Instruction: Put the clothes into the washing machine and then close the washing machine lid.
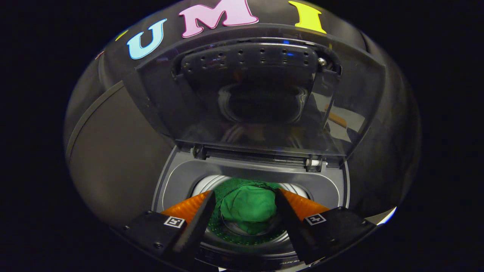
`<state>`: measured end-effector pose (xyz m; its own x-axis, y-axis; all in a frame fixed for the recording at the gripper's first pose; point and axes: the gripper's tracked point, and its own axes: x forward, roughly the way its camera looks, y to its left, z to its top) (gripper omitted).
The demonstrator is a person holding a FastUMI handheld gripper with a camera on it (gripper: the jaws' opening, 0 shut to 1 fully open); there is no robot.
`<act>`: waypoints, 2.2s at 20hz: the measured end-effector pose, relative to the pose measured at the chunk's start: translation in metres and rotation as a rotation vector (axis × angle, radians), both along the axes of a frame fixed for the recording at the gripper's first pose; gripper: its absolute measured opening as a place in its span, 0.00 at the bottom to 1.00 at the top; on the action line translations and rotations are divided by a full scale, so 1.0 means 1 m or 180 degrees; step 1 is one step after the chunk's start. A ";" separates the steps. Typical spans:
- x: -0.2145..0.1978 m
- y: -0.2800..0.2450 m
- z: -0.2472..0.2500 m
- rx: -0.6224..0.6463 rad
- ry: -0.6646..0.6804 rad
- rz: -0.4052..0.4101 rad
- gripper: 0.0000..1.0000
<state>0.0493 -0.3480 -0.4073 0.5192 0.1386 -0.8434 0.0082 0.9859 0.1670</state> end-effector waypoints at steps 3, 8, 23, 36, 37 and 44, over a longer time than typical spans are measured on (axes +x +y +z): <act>0.001 0.006 0.028 0.0067 -0.0162 0.0039 0.99; 0.040 0.030 0.122 0.0220 -0.0802 0.0219 0.98; 0.193 -0.048 0.134 -0.0124 -0.1166 -0.0438 1.00; 0.156 -0.037 0.147 -0.0152 -0.1277 -0.0393 1.00; 0.152 -0.036 0.148 -0.0166 -0.1276 -0.0389 1.00; 0.121 -0.029 0.150 -0.0143 -0.1247 -0.0356 1.00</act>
<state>0.1706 -0.3770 -0.2577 0.8121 0.0304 -0.5827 0.0602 0.9889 0.1355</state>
